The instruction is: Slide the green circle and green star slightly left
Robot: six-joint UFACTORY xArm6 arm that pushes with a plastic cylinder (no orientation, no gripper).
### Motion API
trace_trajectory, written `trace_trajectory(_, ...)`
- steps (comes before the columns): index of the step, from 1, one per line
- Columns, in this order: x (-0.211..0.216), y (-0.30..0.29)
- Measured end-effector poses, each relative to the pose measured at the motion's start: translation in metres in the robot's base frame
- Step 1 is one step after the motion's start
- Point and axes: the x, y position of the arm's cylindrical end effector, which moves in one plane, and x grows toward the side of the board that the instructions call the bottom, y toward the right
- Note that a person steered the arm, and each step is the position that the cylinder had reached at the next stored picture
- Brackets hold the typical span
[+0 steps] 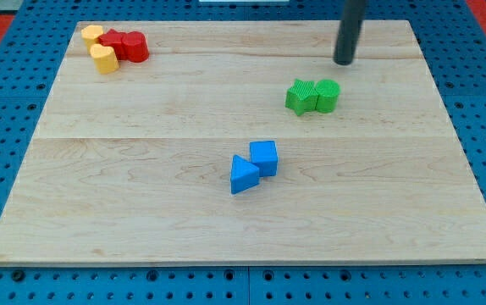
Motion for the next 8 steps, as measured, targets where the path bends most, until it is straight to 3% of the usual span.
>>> trace_trajectory(1, 0.037, 0.020)
trace_trajectory(3, 0.084, -0.063)
trace_trajectory(4, 0.084, -0.103)
trace_trajectory(6, 0.059, -0.109)
trace_trajectory(8, 0.061, -0.139)
